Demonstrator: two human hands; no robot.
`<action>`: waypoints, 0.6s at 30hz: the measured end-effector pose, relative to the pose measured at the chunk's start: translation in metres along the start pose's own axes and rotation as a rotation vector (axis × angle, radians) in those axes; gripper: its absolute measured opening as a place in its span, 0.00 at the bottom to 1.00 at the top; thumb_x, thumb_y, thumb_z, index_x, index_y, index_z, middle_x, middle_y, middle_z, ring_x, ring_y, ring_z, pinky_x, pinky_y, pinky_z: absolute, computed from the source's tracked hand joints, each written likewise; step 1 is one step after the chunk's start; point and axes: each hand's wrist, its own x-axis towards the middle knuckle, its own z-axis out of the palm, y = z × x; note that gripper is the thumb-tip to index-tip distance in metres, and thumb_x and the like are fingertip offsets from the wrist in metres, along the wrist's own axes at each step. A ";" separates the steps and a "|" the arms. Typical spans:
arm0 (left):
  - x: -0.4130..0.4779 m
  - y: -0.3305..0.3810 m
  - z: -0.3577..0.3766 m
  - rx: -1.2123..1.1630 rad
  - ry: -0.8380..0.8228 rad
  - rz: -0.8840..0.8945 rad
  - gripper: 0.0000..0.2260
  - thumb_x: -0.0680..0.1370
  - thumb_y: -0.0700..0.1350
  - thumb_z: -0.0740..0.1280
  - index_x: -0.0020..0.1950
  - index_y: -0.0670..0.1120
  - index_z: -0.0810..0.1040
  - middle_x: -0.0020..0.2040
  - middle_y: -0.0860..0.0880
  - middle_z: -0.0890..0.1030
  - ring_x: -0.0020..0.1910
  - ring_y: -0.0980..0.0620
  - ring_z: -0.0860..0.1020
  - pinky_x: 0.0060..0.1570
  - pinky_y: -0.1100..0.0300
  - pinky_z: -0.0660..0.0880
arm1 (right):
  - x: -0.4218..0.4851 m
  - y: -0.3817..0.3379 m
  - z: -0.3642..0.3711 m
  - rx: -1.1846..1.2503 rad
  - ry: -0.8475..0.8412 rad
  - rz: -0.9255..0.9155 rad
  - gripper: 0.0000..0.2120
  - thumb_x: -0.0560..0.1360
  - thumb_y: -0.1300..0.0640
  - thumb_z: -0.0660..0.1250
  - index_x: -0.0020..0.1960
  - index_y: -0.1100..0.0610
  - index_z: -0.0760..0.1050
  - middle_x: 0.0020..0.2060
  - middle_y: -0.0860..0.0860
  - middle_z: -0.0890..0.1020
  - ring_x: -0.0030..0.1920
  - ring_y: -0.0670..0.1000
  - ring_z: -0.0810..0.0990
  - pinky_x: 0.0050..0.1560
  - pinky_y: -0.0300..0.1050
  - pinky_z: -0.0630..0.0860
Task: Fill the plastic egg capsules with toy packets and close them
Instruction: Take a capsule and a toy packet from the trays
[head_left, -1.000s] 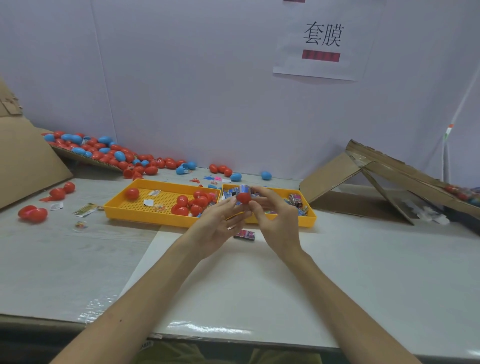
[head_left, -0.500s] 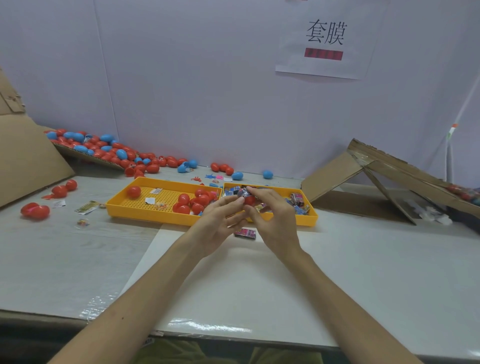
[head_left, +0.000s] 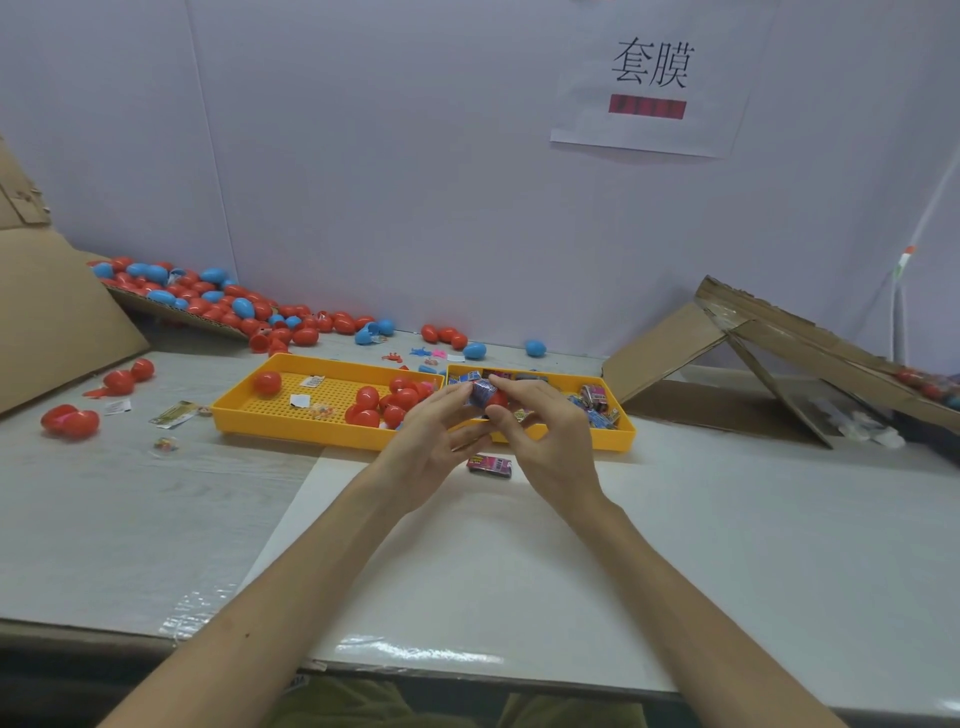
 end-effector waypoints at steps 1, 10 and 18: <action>0.000 0.000 0.000 -0.018 0.004 -0.004 0.14 0.83 0.51 0.65 0.66 0.47 0.78 0.59 0.46 0.85 0.59 0.47 0.84 0.56 0.56 0.79 | 0.000 0.000 0.000 -0.002 0.005 -0.003 0.16 0.77 0.56 0.72 0.64 0.56 0.81 0.52 0.49 0.85 0.49 0.43 0.80 0.47 0.28 0.74; -0.001 0.000 -0.001 -0.119 -0.022 -0.029 0.11 0.83 0.46 0.65 0.63 0.44 0.79 0.59 0.43 0.85 0.58 0.47 0.84 0.56 0.57 0.81 | 0.000 0.007 0.001 0.074 0.068 0.035 0.15 0.73 0.59 0.76 0.59 0.60 0.83 0.49 0.50 0.87 0.46 0.46 0.84 0.49 0.42 0.81; -0.001 0.000 0.000 -0.138 0.013 -0.045 0.11 0.83 0.45 0.65 0.62 0.42 0.79 0.56 0.43 0.85 0.56 0.47 0.84 0.50 0.58 0.82 | -0.001 0.003 0.000 0.028 0.084 -0.002 0.14 0.71 0.60 0.77 0.56 0.62 0.84 0.47 0.52 0.87 0.50 0.42 0.83 0.52 0.33 0.79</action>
